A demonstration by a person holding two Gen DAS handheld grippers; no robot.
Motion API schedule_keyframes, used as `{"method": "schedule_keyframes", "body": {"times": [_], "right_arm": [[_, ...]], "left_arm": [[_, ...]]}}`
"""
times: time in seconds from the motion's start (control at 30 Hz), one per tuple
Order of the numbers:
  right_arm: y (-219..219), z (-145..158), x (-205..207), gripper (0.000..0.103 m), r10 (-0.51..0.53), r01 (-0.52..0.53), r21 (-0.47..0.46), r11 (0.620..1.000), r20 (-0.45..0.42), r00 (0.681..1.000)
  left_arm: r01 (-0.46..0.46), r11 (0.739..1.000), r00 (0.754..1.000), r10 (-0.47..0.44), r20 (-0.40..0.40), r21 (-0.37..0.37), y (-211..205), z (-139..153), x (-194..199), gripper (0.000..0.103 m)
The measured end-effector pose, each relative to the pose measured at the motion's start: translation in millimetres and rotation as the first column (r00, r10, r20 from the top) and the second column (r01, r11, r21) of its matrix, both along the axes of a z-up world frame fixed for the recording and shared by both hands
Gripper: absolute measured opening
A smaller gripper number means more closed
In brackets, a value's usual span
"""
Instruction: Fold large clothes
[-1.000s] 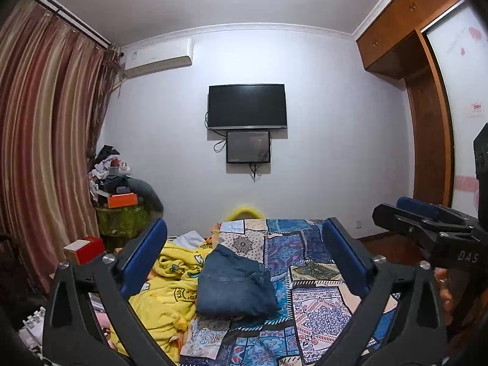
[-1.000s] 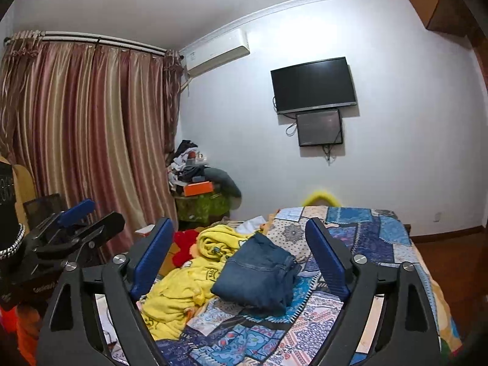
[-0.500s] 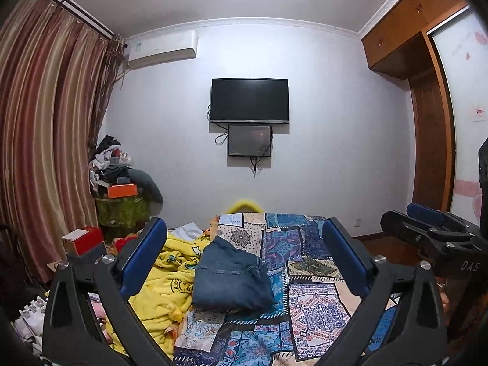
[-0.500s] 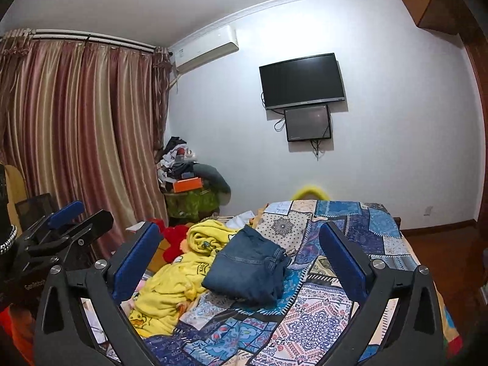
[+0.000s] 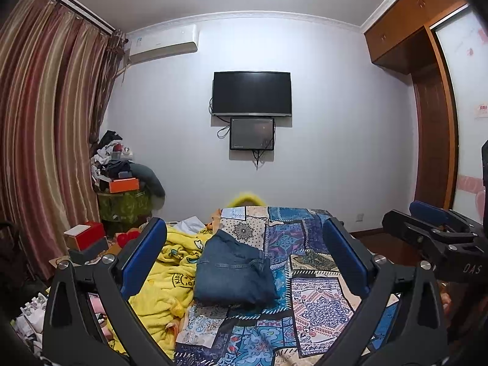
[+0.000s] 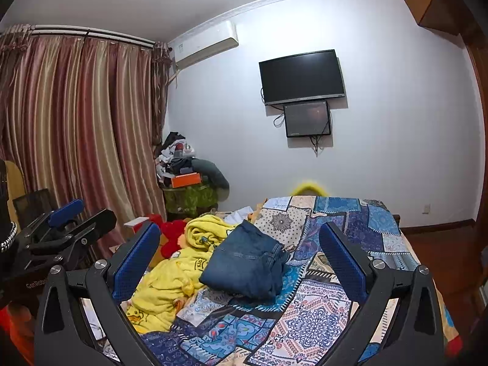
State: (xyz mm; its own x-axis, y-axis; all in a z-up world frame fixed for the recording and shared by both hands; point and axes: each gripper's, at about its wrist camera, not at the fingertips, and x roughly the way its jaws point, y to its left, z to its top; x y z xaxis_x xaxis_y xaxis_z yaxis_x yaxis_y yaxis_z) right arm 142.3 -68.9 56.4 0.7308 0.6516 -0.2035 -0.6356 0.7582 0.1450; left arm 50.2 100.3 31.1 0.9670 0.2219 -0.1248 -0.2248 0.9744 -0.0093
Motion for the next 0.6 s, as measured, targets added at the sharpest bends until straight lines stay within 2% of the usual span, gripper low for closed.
{"method": "schedule_keyframes", "body": {"times": [0.6], "right_arm": [[-1.5, 2.0, 1.2, 0.103, -0.004, 0.004, -0.004, 1.000, -0.004, 1.000]], "left_arm": [[0.003, 1.000, 1.000, -0.003, -0.010, 0.000, -1.6, -2.2, 4.5, 0.103]]}}
